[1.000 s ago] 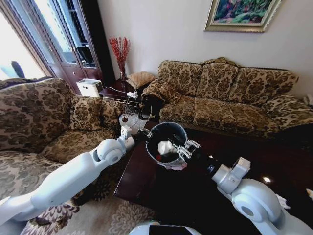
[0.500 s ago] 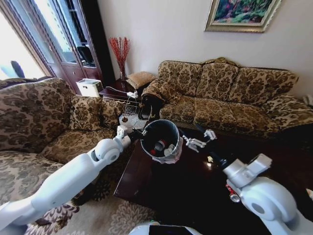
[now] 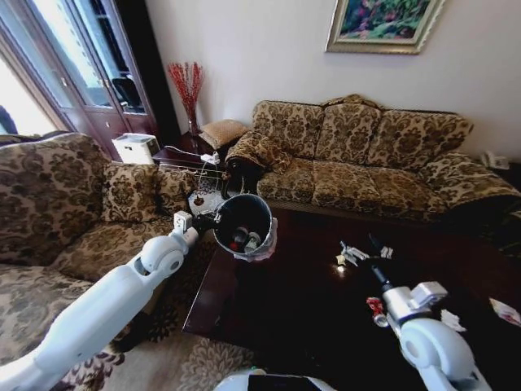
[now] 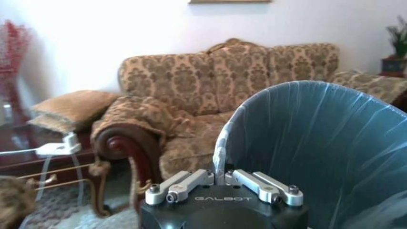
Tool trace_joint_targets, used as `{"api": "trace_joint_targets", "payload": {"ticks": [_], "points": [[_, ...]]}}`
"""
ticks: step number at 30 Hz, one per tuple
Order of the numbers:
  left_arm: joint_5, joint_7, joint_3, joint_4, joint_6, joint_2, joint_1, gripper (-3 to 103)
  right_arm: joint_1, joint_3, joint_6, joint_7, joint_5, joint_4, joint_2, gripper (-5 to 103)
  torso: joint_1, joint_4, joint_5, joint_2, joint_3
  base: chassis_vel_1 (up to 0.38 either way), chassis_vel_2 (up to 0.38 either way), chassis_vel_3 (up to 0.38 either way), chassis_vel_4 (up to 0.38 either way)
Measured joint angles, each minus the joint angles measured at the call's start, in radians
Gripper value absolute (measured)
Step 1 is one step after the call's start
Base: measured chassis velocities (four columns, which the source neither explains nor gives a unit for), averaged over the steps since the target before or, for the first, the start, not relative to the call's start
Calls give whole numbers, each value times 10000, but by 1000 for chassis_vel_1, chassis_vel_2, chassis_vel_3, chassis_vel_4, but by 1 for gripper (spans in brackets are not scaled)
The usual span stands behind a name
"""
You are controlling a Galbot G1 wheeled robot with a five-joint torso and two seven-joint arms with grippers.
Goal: Move to the front of the table and place the trash on the table into the trash bin.
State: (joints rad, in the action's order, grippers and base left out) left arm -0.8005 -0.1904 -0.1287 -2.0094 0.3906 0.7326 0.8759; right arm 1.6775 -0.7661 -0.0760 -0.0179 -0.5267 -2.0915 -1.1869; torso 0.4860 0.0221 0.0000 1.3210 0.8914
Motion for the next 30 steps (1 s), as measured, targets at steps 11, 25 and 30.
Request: {"api": "trace_joint_targets", "payload": {"ticks": [11, 25, 30], "points": [[133, 13, 12, 3, -291, 197, 166, 3, -793, 178, 823, -648, -98, 3824, -384, 100, 0, -7, 0, 0, 0, -98, -94, -97, -92], [145, 21, 0, -107, -413, 191, 173, 3, -2843, 968, 353, -1173, 143, 6605, -398, 100, 1, 3, 1, 0, 1, -3, -5, -2, -5], [145, 23, -7, -171, -449, 157, 186, 3, -2979, 1120, 135, -1014, 189, 6936, -444, 100, 0, 1, -1, 0, 1, 0, 0, 0, 0]]}}
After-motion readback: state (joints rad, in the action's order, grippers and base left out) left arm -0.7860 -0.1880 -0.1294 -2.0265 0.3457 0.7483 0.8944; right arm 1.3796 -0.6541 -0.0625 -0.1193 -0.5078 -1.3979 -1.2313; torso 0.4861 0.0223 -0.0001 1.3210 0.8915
